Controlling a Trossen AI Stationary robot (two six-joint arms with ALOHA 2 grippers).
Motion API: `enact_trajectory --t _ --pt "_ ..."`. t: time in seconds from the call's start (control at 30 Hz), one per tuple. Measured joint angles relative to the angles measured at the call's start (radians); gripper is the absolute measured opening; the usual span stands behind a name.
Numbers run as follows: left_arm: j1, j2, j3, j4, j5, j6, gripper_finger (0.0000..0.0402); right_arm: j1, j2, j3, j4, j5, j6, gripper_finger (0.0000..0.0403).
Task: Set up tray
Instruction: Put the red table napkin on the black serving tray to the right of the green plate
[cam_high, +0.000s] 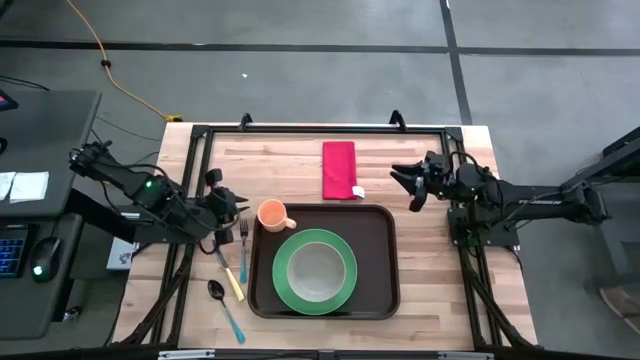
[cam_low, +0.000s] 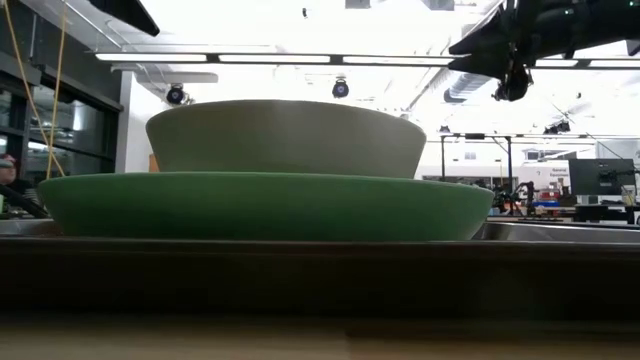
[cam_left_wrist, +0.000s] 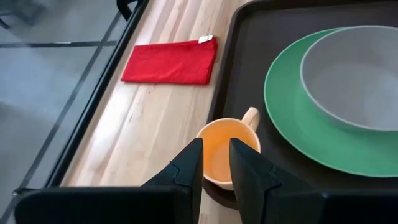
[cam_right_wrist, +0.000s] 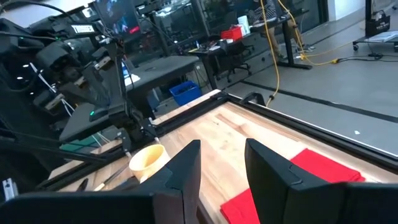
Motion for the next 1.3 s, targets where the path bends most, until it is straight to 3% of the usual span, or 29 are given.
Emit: enact_trajectory --t 0.83,1.3 --pt "0.0 -0.171 -0.191 0.111 0.009 0.047 0.0108 -0.013 0.176 0.003 0.172 -0.018 0.009 0.0103" --pt "0.0 -0.318 -0.319 0.157 0.014 0.064 0.0108 -0.084 0.379 0.287 -0.111 -0.03 -0.044 0.0103"
